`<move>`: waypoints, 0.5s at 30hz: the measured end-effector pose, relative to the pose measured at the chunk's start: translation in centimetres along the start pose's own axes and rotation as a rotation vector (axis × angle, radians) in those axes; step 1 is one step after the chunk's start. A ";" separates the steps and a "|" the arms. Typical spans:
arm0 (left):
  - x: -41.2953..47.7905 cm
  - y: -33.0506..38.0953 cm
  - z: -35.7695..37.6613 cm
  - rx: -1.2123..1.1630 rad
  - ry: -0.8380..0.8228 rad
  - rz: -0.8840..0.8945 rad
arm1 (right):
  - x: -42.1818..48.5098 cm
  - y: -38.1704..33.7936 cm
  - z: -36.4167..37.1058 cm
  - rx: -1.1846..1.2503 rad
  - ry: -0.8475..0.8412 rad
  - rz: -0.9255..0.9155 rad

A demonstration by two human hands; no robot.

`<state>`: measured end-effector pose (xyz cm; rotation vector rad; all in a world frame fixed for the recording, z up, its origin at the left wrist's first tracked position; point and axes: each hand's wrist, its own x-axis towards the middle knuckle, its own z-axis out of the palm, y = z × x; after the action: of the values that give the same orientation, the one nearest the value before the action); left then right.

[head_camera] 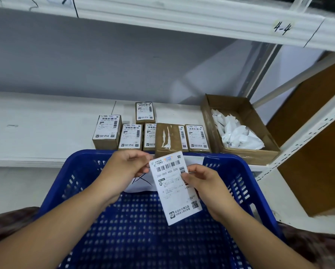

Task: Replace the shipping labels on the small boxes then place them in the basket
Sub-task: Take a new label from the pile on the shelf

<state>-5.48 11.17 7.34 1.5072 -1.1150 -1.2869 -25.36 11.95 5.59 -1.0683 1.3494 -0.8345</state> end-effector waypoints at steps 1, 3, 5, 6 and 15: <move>0.0 0.0 0.0 0.014 -0.002 -0.004 | 0.0 0.1 0.0 -0.007 0.001 0.005; 0.0 0.0 0.0 0.042 -0.009 -0.016 | -0.1 0.2 0.0 -0.017 0.003 0.010; 0.0 0.0 0.0 0.070 -0.029 -0.027 | -0.2 0.2 0.0 -0.033 0.009 0.007; 0.0 0.0 -0.1 0.077 -0.040 -0.031 | -0.2 0.2 0.0 -0.042 0.014 0.005; -0.2 0.1 -0.1 0.200 -0.068 0.025 | -0.2 0.2 -0.1 -0.053 0.031 0.003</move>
<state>-5.44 11.36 7.50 1.5994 -1.3356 -1.2473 -25.53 12.17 5.44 -1.0984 1.4059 -0.8196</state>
